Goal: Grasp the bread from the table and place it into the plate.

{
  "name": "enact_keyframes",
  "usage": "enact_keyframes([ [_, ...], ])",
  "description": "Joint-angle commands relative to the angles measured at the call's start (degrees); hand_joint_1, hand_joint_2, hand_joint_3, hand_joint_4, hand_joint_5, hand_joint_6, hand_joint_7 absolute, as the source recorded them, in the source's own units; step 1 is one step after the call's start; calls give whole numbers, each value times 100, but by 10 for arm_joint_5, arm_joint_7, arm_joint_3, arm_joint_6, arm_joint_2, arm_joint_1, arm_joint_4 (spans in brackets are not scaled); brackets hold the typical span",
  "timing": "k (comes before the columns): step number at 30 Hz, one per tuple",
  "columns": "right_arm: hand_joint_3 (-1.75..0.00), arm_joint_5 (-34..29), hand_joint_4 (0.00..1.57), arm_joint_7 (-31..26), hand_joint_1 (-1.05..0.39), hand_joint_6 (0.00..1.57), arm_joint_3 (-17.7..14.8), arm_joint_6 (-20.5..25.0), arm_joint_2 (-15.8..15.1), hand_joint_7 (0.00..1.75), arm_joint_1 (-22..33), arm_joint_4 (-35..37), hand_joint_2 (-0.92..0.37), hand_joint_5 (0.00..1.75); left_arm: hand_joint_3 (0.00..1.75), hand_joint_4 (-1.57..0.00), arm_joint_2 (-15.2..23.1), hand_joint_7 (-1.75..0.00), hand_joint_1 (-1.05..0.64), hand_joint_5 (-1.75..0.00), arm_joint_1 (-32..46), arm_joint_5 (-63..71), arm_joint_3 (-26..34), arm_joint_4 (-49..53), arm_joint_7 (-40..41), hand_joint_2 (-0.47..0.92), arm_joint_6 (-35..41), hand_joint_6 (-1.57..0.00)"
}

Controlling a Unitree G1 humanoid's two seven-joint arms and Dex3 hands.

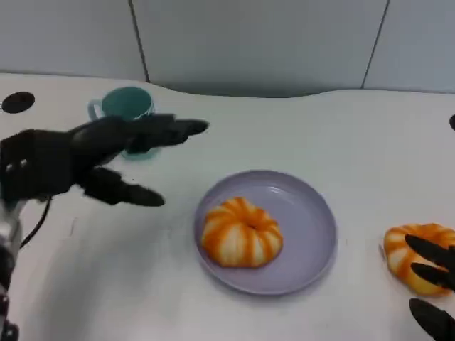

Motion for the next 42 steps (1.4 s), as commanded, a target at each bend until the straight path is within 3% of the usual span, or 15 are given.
enact_keyframes([
  [1,-34,3,89,0,-36,74,-4,-1,-5,0,4,-4,-92,0,18,-33,4,-6,-75,-23,112,-13,34,-101,63,92,66,-36],
  [4,-34,2,89,0,-36,74,-5,-3,-7,0,5,-2,-92,0,19,-50,-2,-8,-74,-36,193,5,43,-192,137,92,130,-49],
  [5,-34,3,89,1,-36,74,-5,-4,-8,0,5,-1,-92,0,18,-47,-2,-11,-71,-74,216,6,44,-222,152,92,163,-59],
  [7,-34,5,89,2,-36,75,-6,-6,-10,0,4,2,-92,0,14,-37,-4,-18,-67,-119,251,-11,47,-278,160,92,239,-69],
  [8,-34,7,89,3,-36,75,-6,-5,-9,0,4,1,-92,1,13,-35,-2,-26,-65,-129,265,-17,47,-306,160,92,281,-70],
  [10,-34,9,91,5,-36,75,-6,-2,-9,0,5,0,-92,1,9,-30,-1,-83,-63,-145,283,-22,49,-346,163,92,335,-48],
  [13,-34,14,90,6,-36,75,-11,-4,-13,0,5,4,-92,1,6,-32,4,-136,-52,-169,317,-26,43,-417,166,92,465,-35],
  [15,-34,21,90,9,-37,75,-16,-8,-16,0,5,10,-92,1,6,-40,6,-157,-49,-173,323,-18,35,-435,165,92,492,-30],
  [18,-33,28,91,9,-38,76,-21,-23,-24,0,1,25,-92,1,6,-44,7,-163,-48,-174,328,-2,23,-450,167,92,497,-30],
  [20,-33,32,96,7,-38,76,-27,-45,-31,1,-3,43,-92,4,7,-57,7,-172,-47,-175,331,17,10,-460,174,92,495,-40],
  [23,-32,40,96,9,-39,77,-32,-59,-33,1,-5,56,-92,3,5,-68,7,-174,-43,-175,331,27,2,-467,175,91,507,-55],
  [29,-31,24,93,5,-39,76,-36,-60,-35,0,-2,60,-92,2,1,-75,-2,-175,-43,-175,321,28,-1,-454,184,86,536,-66],
  [34,-31,20,93,1,-39,77,-34,-64,-31,0,-9,67,-92,1,1,-77,-8,-175,-37,-175,310,38,-3,-431,196,86,544,-65],
  [42,-31,19,96,2,-37,77,-28,-61,-27,0,-16,70,-92,2,1,-72,1,-175,-44,-175,302,65,-16,-435,209,86,576,-60],
])
